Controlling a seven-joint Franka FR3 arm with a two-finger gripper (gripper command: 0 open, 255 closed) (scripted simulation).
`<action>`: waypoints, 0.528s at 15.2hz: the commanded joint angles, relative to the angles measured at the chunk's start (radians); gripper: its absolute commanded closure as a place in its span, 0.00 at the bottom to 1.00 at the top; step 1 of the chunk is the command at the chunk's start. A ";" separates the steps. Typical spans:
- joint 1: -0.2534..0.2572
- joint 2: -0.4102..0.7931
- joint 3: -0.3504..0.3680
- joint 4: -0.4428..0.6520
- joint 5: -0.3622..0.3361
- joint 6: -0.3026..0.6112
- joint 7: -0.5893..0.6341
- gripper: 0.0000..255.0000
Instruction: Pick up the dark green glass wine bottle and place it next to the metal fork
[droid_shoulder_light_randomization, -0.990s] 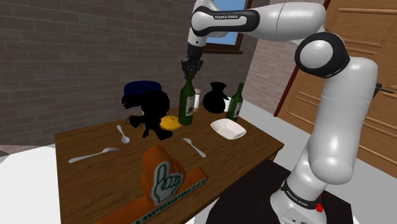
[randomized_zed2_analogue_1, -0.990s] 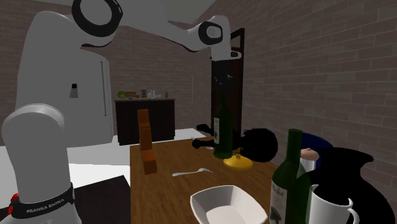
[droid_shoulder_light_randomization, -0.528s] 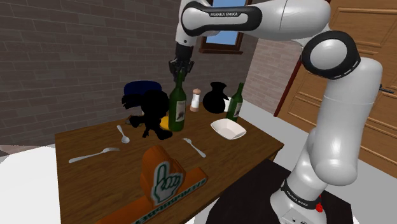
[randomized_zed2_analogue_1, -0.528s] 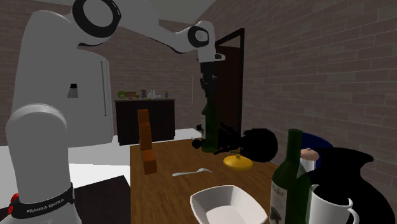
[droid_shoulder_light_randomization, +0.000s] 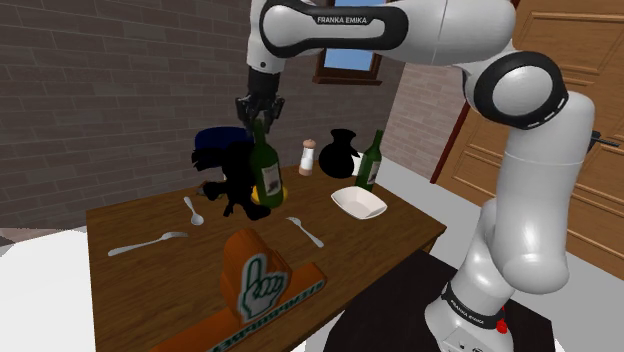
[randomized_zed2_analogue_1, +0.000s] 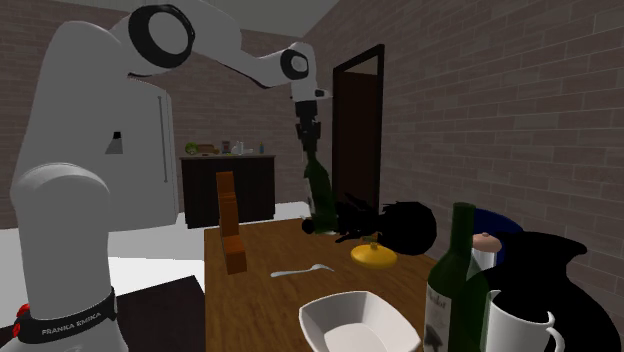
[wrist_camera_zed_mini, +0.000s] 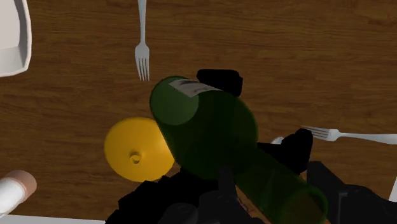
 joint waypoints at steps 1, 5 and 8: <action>0.029 0.012 0.016 0.016 -0.005 -0.006 0.044 1.00; 0.086 0.063 0.044 0.090 -0.021 -0.033 0.128 1.00; 0.131 0.114 0.062 0.167 -0.035 -0.060 0.189 1.00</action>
